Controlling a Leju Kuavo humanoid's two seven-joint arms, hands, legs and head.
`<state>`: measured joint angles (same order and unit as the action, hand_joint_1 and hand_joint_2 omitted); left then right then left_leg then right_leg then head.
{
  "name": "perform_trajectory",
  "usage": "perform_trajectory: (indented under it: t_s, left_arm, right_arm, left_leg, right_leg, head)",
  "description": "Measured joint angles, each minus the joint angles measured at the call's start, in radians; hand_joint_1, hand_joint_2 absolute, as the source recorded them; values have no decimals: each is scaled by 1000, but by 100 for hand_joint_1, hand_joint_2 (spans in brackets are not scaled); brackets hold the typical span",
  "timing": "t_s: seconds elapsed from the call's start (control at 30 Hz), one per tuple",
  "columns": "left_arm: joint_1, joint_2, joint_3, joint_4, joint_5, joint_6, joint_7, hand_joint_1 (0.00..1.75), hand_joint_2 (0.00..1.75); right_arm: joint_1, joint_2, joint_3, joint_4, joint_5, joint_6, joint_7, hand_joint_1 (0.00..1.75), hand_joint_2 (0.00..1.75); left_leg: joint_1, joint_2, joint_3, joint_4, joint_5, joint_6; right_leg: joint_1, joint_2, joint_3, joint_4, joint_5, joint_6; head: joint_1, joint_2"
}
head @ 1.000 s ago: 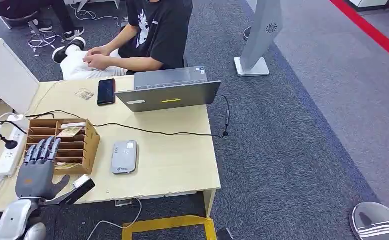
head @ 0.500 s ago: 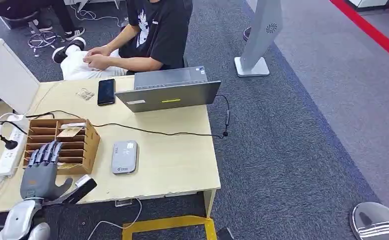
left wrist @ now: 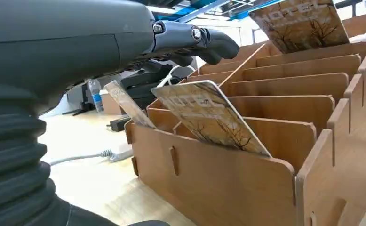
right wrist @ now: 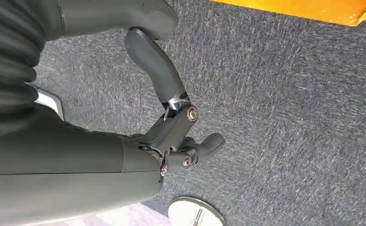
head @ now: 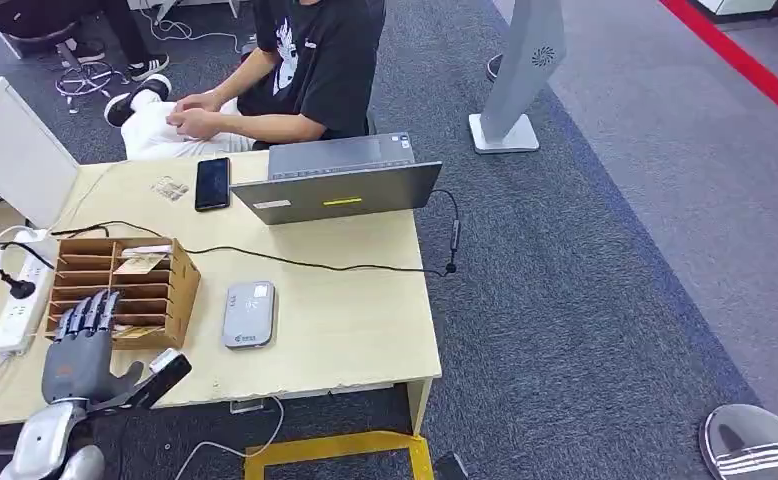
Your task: Pass the card to the sensor for recognition and then transmit it.
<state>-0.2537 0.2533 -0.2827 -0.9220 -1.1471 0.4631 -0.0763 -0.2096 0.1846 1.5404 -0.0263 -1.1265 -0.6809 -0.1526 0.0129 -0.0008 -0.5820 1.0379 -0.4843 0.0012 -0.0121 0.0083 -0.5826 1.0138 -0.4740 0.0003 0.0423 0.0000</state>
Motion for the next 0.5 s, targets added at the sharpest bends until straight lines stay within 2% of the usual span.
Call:
perform_trajectory:
  t_s: [0.2, 0.27, 0.43, 0.5]
  left_arm:
    - [-11, -2, 0, 16, 0, 8, -8, 5, 175]
    - [-16, -2, 0, 20, 0, 8, -8, 17, 175]
    - [-19, -2, 1, 29, -2, 8, -9, 12, 175]
    - [-19, -2, 1, 32, -2, 9, -9, 30, 175]
  right_arm:
    - [-1, 0, 0, 0, -6, 0, -2, 0, 175]
    - [-3, 0, 0, 0, -5, 0, -2, 0, 175]
    - [-6, 0, 0, 0, -5, 0, -2, 0, 175]
    - [-7, 0, 0, 0, -8, 0, -2, 0, 175]
  left_leg:
    - [0, 0, 0, 0, 0, 0]
    - [0, 0, 0, 0, 0, 0]
    - [0, 0, 0, 0, 0, 0]
    - [0, 0, 0, 0, 0, 0]
  right_leg:
    - [0, 0, 0, 0, 0, 0]
    - [0, 0, 0, 0, 0, 0]
    - [0, 0, 0, 0, 0, 0]
    - [0, 0, 0, 0, 0, 0]
  head:
    - [0, 0]
    - [0, 0]
    - [0, 0]
    - [0, 0]
